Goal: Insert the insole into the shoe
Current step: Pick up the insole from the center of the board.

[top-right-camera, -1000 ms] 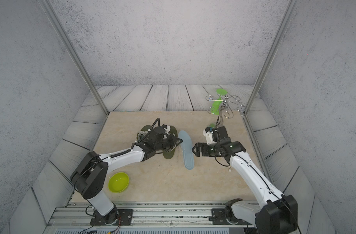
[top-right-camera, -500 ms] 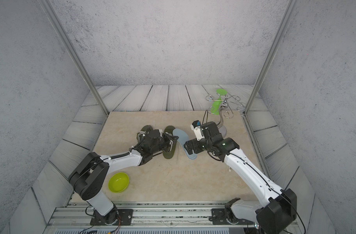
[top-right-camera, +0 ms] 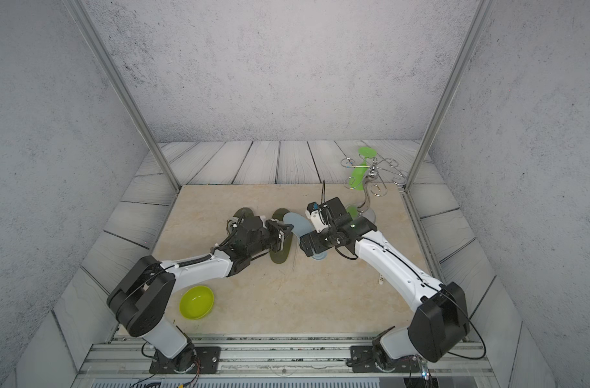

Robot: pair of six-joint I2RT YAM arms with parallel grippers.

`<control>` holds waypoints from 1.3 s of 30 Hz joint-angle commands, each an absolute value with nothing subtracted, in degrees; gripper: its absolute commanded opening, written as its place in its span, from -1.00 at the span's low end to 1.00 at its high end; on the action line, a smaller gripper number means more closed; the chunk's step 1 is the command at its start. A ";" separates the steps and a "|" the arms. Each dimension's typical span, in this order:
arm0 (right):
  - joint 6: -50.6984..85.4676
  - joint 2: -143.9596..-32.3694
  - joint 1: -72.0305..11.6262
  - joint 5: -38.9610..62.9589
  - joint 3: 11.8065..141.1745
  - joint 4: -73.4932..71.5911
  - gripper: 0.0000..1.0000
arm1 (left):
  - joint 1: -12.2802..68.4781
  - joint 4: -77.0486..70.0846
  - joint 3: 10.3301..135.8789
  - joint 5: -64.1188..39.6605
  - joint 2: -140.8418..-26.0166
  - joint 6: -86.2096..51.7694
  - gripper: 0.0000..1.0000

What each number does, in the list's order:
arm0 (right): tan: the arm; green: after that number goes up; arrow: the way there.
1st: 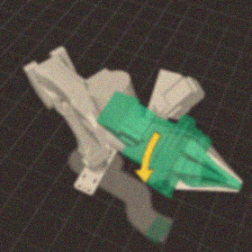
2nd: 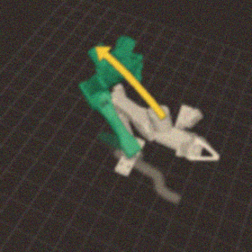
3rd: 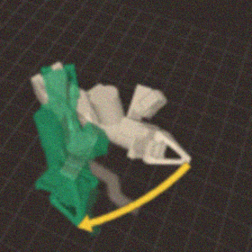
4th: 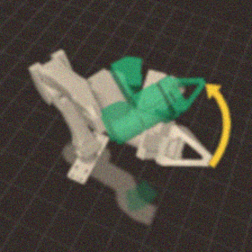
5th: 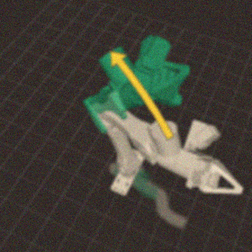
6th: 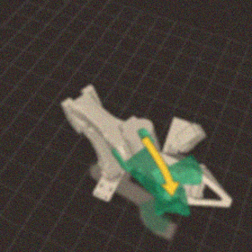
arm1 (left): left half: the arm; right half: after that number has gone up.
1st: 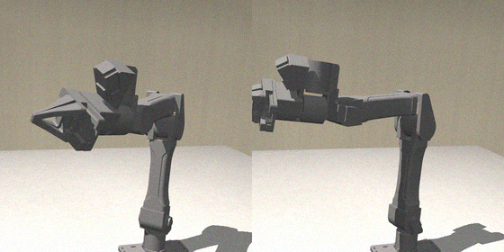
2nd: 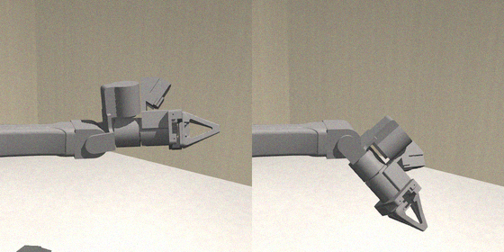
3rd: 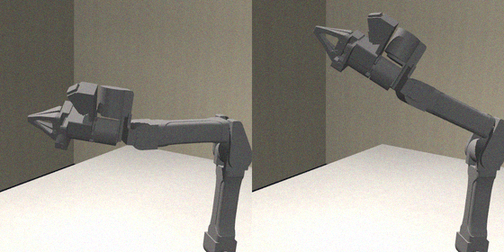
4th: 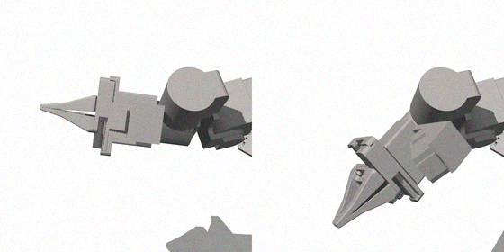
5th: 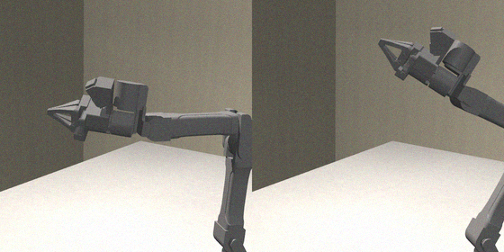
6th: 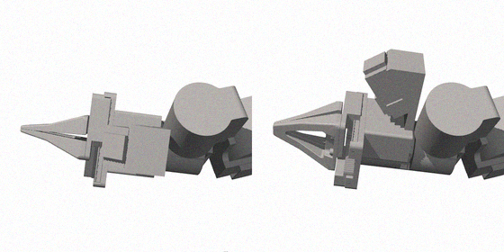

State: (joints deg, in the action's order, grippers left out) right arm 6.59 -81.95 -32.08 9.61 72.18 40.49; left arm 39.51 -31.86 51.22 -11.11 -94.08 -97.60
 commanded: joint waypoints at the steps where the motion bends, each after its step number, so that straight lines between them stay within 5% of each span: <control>1: 6.63 -83.32 -32.67 9.58 72.95 41.75 1.00 | 39.55 -33.85 50.28 -10.46 -94.05 -99.84 -1.00; 17: 7.12 -86.80 -35.75 2.12 75.41 45.00 0.73 | 39.55 -35.16 49.05 -10.11 -94.89 -100.55 -1.00; 31: 7.88 -86.61 -36.12 2.40 76.03 45.62 0.15 | 39.55 -35.57 48.95 -10.88 -95.25 -99.74 -1.00; 39: 8.52 -85.45 -36.04 0.95 75.76 46.25 -0.09 | 39.39 -33.49 48.48 -12.44 -94.31 -96.45 -0.18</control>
